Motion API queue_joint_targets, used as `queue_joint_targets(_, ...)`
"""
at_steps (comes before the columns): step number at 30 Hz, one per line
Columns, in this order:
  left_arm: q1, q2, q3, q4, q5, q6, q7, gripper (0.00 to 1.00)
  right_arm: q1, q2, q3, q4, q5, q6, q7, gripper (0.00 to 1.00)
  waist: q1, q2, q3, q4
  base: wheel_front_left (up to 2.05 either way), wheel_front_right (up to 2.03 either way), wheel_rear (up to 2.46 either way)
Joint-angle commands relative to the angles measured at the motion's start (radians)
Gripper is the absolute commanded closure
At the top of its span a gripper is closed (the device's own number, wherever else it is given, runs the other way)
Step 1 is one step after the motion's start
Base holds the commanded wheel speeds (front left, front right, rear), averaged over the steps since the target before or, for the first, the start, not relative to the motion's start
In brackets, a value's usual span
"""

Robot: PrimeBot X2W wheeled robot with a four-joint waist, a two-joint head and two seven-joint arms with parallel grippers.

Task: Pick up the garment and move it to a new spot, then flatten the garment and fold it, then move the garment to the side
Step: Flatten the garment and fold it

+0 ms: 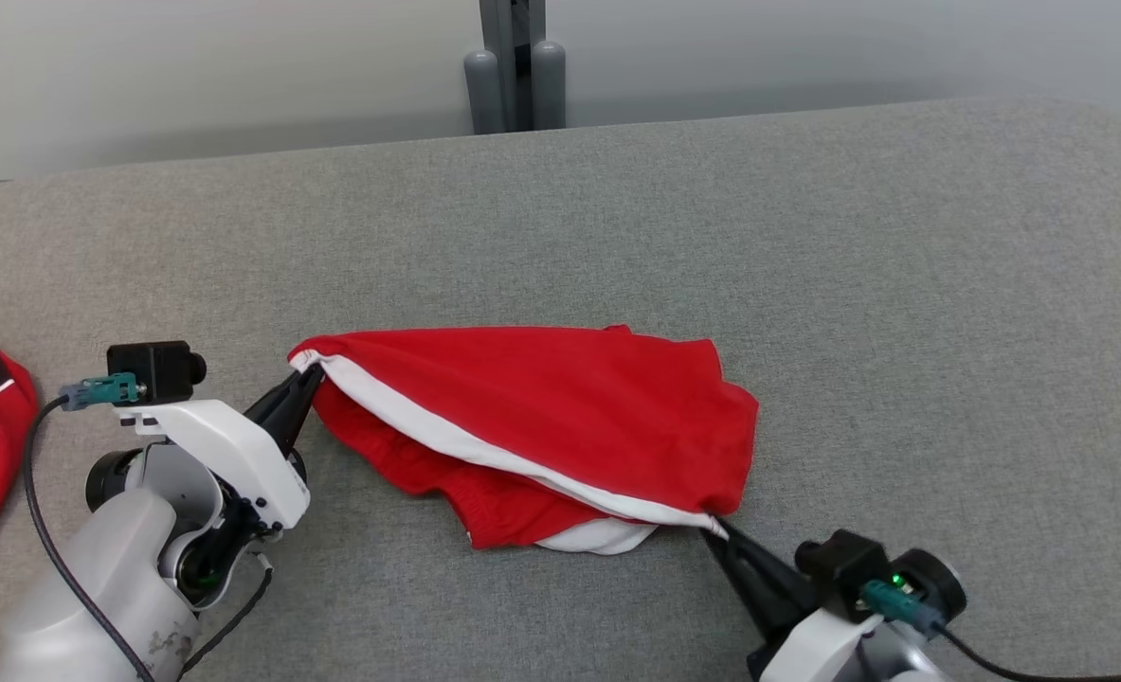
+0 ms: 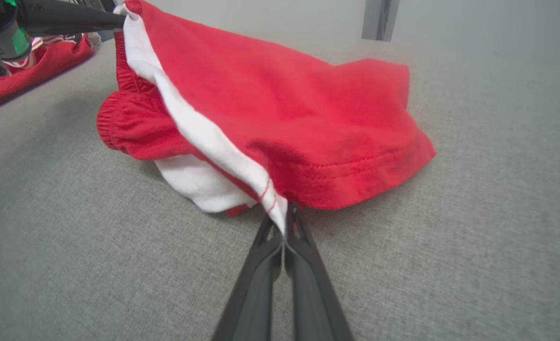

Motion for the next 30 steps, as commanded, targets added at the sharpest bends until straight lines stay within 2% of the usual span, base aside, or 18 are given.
queue_joint_targets(1,0.006,0.011,0.006,-0.013,-0.005,-0.001,-0.012,1.0,-0.013,-0.011,-0.023,-0.02,0.003,0.0,-0.019,1.0,0.0,0.0,-0.002,0.0,0.0,0.0,0.0)
queue_joint_targets(6,0.002,0.05,0.025,-0.093,-0.003,0.0,-0.053,1.0,-0.02,-0.029,-0.17,-0.154,0.006,0.0,-0.07,1.0,0.0,0.0,-0.018,0.002,0.0,0.0,0.0)
queue_joint_targets(10,0.001,0.086,0.037,-0.192,0.016,0.023,-0.072,1.0,-0.031,-0.033,-0.279,-0.264,-0.017,0.0,-0.077,1.0,0.0,0.0,-0.038,0.005,0.0,0.0,0.0)
queue_joint_targets(17,0.025,0.157,0.061,-0.458,0.047,0.09,-0.082,1.0,-0.076,-0.025,-0.393,-0.437,-0.047,0.0,-0.076,1.0,0.0,0.0,-0.07,0.01,0.0,0.0,0.0)
queue_joint_targets(22,0.063,0.223,0.073,-0.702,0.07,0.157,-0.053,1.0,-0.111,-0.021,-0.461,-0.556,-0.063,0.0,-0.055,1.0,0.0,0.0,-0.088,0.012,0.0,0.0,0.0)
queue_joint_targets(23,0.063,0.223,0.073,-0.702,0.07,0.157,-0.053,1.0,-0.111,-0.021,-0.461,-0.556,-0.063,0.0,-0.055,1.0,0.0,0.0,-0.088,0.012,0.0,0.0,0.0)
queue_joint_targets(30,0.121,0.288,0.108,-0.964,0.058,0.241,-0.021,1.0,-0.115,-0.019,-0.507,-0.656,-0.067,0.0,-0.01,1.0,0.0,0.0,-0.097,0.022,0.0,0.0,0.0)
